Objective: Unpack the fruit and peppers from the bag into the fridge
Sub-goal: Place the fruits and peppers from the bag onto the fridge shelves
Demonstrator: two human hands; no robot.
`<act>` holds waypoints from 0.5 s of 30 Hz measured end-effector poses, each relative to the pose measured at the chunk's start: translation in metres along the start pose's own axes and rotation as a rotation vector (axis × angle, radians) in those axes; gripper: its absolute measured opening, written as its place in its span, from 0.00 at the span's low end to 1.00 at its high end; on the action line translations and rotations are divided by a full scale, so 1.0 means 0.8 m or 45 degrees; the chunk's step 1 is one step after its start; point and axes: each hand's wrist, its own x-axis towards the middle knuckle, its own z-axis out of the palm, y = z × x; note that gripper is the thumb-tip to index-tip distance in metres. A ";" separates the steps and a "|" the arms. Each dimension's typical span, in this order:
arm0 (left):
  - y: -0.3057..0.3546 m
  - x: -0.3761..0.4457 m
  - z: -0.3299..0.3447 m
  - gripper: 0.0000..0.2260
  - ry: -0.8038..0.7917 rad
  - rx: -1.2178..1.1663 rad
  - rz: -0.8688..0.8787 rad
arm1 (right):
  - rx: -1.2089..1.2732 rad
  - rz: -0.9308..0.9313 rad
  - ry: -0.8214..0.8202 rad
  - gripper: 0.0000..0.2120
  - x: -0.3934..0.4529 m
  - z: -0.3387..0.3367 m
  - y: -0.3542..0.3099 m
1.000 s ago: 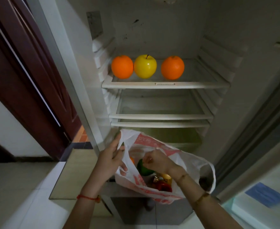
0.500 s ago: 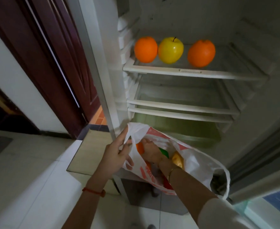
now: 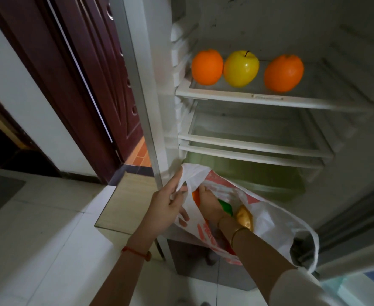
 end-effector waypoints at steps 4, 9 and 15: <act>0.013 0.008 0.005 0.25 -0.077 -0.101 -0.017 | 0.302 -0.098 0.141 0.45 -0.016 -0.029 0.009; 0.027 0.023 0.016 0.27 -0.129 -0.182 -0.027 | 0.472 -0.130 0.247 0.36 -0.051 -0.091 0.015; 0.040 0.045 0.034 0.26 -0.213 -0.229 -0.028 | 0.742 -0.246 0.470 0.33 -0.093 -0.166 0.000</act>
